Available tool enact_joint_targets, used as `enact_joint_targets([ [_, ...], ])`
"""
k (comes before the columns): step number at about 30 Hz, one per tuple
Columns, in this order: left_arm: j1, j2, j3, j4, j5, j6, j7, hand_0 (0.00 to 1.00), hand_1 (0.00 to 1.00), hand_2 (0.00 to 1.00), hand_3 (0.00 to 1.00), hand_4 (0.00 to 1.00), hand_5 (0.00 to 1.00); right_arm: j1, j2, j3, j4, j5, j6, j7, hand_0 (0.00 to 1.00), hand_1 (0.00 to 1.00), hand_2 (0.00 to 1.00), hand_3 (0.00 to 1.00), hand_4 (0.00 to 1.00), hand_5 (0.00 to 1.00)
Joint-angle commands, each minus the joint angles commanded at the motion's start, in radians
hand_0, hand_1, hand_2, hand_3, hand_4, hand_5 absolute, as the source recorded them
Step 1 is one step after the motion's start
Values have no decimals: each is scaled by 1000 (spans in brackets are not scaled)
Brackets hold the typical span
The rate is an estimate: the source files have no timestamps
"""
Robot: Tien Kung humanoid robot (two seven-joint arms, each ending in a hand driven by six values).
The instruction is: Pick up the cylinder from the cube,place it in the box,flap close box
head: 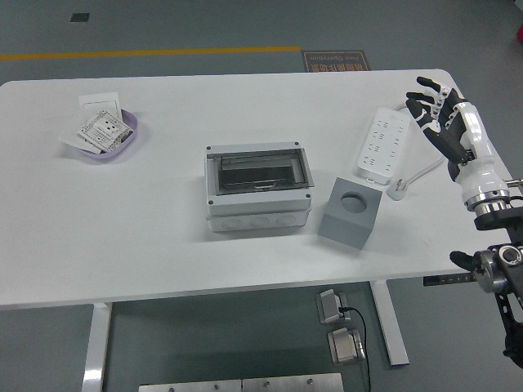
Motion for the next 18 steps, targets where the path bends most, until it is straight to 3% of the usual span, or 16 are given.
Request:
enact_joint_targets([
  [18,5,5,9,0,-10,1,1,593,660,607,601,666,294,-10,2,30,-6,-11,-8,5,807,683,678,762,912,581],
])
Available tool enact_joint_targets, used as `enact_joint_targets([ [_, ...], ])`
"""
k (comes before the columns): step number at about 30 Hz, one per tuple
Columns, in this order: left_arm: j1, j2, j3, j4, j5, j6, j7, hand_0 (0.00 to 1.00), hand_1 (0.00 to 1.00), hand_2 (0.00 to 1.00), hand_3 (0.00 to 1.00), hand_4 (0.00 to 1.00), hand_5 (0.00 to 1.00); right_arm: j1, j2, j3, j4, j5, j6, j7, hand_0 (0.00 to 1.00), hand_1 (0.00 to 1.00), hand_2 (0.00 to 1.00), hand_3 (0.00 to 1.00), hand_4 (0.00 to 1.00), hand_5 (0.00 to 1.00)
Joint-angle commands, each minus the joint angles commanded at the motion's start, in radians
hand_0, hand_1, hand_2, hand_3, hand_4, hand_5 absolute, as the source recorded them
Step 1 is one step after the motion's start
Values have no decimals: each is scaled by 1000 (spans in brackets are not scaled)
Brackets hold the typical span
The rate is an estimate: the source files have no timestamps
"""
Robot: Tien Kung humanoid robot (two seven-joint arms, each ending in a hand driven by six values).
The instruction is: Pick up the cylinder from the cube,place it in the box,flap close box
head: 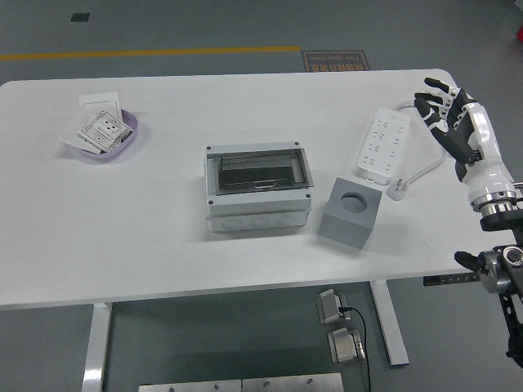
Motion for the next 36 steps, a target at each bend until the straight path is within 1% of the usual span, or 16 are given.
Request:
enact_joint_targets([
  [10,3,-5,-28,0,30,-1,5,593,660,607,601,666,293,15,-6,-4,-15,-18,-2,-2,803,678,675,753,910,580],
  [25,2,-5,-37,0,39,0,0,592,660,607,600,667,294,16,-11,-9,-19,-19,-4,6,800,680,678,753,908,578],
  [36,3,-7,-46,0,49,-1,1,592,660,606,601,668,294,23,-9,-24,-30,13,20,9,781,681,684,749,905,573],
])
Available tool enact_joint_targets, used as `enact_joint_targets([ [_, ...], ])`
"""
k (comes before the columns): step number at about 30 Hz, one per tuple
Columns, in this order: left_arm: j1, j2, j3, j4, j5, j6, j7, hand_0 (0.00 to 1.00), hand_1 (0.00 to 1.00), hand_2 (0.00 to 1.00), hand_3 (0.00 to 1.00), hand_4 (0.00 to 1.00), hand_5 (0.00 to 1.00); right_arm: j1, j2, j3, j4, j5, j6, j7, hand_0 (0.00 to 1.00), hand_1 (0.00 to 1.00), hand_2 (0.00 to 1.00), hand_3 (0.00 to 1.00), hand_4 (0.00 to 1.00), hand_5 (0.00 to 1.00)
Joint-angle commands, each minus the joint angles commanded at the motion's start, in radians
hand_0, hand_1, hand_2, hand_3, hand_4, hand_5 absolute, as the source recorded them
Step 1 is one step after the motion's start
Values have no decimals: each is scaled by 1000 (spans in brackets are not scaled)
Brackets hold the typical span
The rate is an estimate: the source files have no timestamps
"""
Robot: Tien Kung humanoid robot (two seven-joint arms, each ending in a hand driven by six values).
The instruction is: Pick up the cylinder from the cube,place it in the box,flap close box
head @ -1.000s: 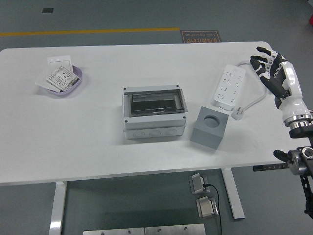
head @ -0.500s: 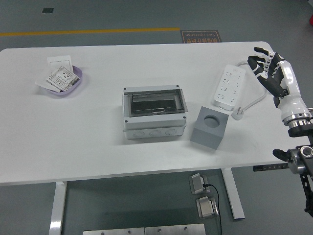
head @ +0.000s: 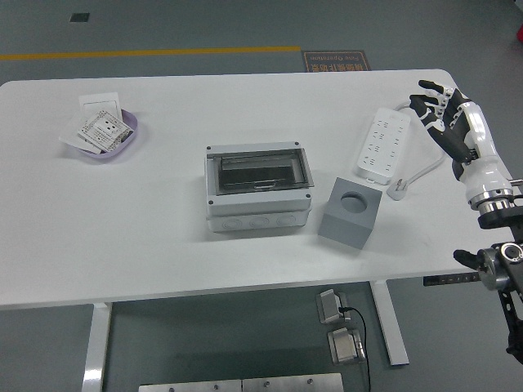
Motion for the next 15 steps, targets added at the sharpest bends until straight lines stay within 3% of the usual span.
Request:
enact_joint_targets([
  [2,1,0,-2,0,2,0,0,592,660,606,601,668,294,0,0,-1,0,-2,0,-2,781,681,684,749,905,573],
  [3,1,0,-3,0,3,0,0,592,659,606,601,668,293,0,0,-1,1,-4,0,-3,824,724,769,760,903,569],
  [15,1,-1,1,0,0,0,0,592,659,606,601,668,293,-1,1,-3,2,-4,-4,-5,847,749,804,779,900,562],
])
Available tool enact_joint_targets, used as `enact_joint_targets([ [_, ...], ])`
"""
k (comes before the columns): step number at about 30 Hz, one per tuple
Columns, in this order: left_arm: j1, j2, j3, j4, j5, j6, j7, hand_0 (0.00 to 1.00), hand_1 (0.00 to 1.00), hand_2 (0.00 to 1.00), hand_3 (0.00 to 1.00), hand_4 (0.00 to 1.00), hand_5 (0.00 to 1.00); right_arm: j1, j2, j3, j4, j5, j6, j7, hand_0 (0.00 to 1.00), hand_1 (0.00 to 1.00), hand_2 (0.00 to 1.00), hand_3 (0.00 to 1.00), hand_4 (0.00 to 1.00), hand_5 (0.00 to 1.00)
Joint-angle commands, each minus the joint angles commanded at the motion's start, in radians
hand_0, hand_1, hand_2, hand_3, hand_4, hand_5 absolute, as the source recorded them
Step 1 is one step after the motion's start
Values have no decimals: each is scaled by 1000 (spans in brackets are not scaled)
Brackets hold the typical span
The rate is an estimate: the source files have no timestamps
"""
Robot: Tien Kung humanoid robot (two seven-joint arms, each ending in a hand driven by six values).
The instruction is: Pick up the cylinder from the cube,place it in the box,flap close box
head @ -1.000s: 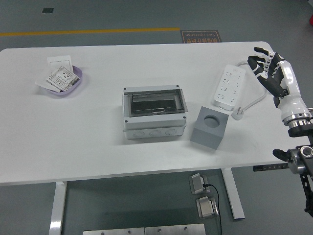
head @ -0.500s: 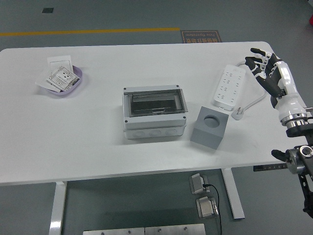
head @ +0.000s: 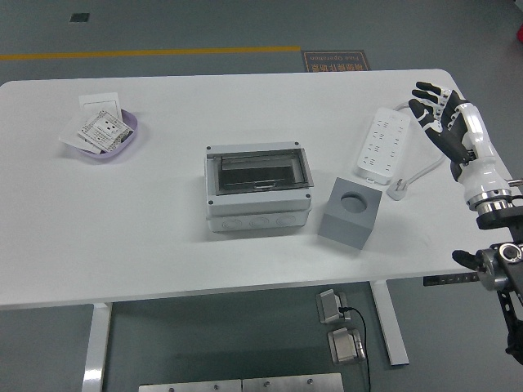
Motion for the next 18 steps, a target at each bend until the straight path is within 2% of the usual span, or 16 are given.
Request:
enact_joint_targets([
  [18,1,1,6,0,-6,0,1,591,659,606,601,668,294,4,2,-9,4,52,-1,22,846,754,784,782,894,552],
])
